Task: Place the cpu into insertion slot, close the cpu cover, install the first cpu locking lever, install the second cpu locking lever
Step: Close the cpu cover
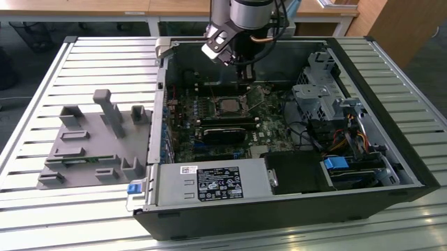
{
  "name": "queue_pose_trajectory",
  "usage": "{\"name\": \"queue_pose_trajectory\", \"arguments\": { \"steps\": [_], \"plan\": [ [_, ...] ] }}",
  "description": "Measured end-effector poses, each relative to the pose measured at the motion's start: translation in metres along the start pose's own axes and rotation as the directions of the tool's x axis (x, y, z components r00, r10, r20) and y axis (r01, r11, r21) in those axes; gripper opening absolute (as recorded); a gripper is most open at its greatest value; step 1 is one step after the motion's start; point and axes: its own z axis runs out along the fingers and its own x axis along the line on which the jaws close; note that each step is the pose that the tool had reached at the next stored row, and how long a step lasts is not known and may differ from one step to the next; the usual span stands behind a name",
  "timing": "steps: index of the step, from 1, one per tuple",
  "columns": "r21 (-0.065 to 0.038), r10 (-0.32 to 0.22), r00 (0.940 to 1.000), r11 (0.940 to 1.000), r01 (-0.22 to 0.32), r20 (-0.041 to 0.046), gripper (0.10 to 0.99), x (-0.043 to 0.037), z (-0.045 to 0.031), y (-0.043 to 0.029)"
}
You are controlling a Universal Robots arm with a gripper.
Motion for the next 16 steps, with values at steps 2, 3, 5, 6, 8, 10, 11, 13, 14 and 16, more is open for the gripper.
{"name": "queue_pose_trajectory", "arguments": {
  "steps": [2,3,5,6,8,10,11,13,14,16],
  "plan": [
    [0.001,0.0,1.0,1.0,0.0,-0.0002,0.106,0.0,0.0001,0.0037],
    [0.001,0.0,1.0,1.0,0.0,-0.0003,0.106,0.0001,0.0002,0.0056],
    [0.002,0.0,1.0,1.0,0.0,-0.0003,0.106,0.0001,0.0003,0.0093],
    [0.002,0.0,1.0,1.0,0.0,-0.0003,0.106,0.0001,0.0004,0.0108],
    [0.002,0.0,1.0,1.0,0.0,-0.0002,0.106,0.0002,0.0005,0.0128],
    [0.002,-0.001,1.0,1.0,0.001,-0.0005,0.106,0.0002,0.0006,0.0144],
    [0.002,-0.001,1.0,1.0,0.001,-0.001,0.106,0.0002,0.0007,0.0158],
    [0.004,-0.002,1.0,1.0,0.002,-0.0014,0.106,0.0002,0.001,0.0194],
    [0.004,-0.003,1.0,1.0,0.003,-0.0014,0.106,0.0002,0.0011,0.0207],
    [0.005,-0.003,1.0,1.0,0.003,-0.0015,0.106,0.0002,0.0014,0.0219]
  ]
}}
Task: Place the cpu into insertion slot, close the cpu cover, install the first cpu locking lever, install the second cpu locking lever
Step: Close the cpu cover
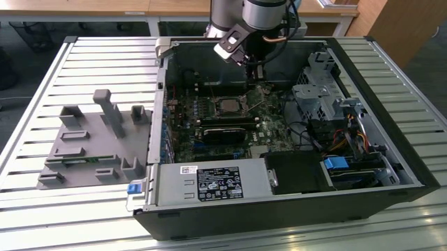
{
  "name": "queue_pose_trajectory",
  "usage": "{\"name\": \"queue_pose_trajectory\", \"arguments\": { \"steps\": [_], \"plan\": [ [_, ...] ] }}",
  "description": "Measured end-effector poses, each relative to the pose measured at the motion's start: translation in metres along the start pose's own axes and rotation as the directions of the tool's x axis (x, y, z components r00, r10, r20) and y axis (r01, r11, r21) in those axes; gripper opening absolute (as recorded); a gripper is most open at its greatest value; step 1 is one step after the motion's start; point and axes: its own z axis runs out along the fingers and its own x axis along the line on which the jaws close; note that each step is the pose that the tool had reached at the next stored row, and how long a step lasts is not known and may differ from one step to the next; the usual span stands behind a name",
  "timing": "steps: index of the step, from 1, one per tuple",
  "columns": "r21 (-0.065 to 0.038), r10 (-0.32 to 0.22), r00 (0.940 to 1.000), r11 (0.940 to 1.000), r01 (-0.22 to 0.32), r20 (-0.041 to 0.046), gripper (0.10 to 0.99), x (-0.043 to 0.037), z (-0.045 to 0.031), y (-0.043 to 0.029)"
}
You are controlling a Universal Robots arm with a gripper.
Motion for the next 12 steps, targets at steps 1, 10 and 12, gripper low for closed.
{"name": "queue_pose_trajectory", "arguments": {
  "steps": [1,10,12],
  "plan": [
    [0.001,0.0,1.0,1.0,0.0,0.0,0.106,0.0,0.0001,0.0007],
    [0.004,-0.001,1.0,1.0,0.001,0.0001,0.106,0.0,0.0014,0.0118],
    [0.004,-0.001,1.0,1.0,0.001,0.0001,0.106,0.0001,0.0017,0.0152]
  ]
}}
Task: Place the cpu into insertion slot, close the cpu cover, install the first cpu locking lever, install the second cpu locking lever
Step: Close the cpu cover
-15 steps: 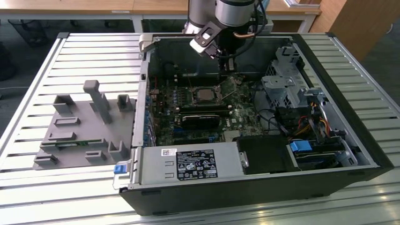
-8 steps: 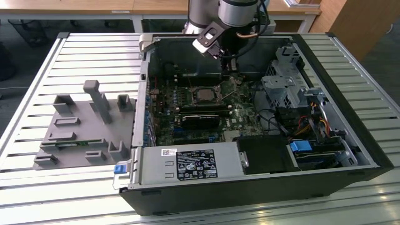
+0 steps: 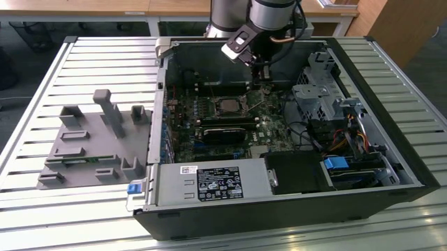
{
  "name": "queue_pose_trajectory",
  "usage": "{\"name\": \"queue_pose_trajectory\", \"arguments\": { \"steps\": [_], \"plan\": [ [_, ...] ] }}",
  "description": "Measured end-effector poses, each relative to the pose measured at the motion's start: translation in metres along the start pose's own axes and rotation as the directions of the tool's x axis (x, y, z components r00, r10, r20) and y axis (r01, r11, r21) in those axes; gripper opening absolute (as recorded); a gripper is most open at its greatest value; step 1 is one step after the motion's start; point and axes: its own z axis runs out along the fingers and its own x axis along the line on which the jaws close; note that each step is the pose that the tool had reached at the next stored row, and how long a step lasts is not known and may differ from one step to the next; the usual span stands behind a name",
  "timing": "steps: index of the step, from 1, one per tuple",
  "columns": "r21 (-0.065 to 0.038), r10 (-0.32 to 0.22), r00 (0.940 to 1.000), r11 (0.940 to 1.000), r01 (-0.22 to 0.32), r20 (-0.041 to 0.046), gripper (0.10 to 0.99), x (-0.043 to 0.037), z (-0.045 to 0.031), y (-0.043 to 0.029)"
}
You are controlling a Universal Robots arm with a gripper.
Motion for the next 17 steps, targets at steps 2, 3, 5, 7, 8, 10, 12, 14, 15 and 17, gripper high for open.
{"name": "queue_pose_trajectory", "arguments": {
  "steps": [2,3,5,7,8,10,12,14,15,17],
  "plan": [
    [0.0,0.0,1.0,1.0,0.0,-0.0002,0.106,0.0,0.0003,0.0029],
    [0.0,0.0,1.0,1.0,0.0,-0.0003,0.106,0.0001,0.0004,0.0041],
    [0.0,0.0,1.0,1.0,0.0,-0.0001,0.106,0.0001,0.0005,0.0065],
    [0.0,0.0,1.0,1.0,0.0,-0.0002,0.106,0.0001,0.0007,0.0089],
    [0.0,0.0,1.0,1.0,0.0,-0.0002,0.106,0.0001,0.0008,0.0102],
    [0.0,0.0,1.0,1.0,0.0,-0.0001,0.106,0.0001,0.001,0.0127],
    [0.0,0.0,1.0,1.0,0.0,-0.0001,0.106,0.0002,0.0013,0.0159],
    [0.0,0.0,1.0,1.0,0.0,-0.0002,0.106,0.0002,0.0016,0.0192],
    [0.0,0.0,1.0,1.0,0.0,-0.0002,0.106,0.0003,0.0018,0.0208],
    [0.0,0.0,1.0,1.0,0.0,-0.0001,0.106,0.0005,0.002,0.0237]
  ]
}}
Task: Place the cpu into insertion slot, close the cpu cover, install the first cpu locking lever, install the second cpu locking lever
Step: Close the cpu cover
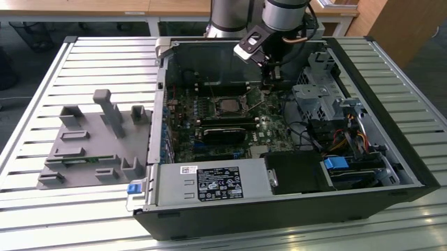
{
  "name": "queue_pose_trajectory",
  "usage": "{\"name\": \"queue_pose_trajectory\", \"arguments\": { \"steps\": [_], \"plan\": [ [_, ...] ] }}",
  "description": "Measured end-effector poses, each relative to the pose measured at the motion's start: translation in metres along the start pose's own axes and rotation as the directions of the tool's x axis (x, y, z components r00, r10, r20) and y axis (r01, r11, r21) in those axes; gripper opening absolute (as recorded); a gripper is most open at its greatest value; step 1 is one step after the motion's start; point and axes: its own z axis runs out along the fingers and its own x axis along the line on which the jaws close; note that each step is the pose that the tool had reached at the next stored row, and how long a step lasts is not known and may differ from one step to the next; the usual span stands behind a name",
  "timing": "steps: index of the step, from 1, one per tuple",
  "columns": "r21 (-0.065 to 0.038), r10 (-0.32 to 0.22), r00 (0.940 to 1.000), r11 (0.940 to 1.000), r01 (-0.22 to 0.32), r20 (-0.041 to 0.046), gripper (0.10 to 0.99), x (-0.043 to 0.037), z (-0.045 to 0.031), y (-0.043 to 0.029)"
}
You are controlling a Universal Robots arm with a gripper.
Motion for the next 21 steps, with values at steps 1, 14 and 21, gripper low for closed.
{"name": "queue_pose_trajectory", "arguments": {
  "steps": [1,14,21],
  "plan": [
    [0.0,0.0,1.0,1.0,0.0,0.0,0.106,0.0001,0.0001,0.0012],
    [0.005,-0.002,1.0,1.0,0.002,0.0,0.106,0.0056,0.0051,0.0144],
    [0.01,-0.002,1.0,0.9999,0.002,0.0001,0.106,0.0066,0.0089,0.0173]
  ]
}}
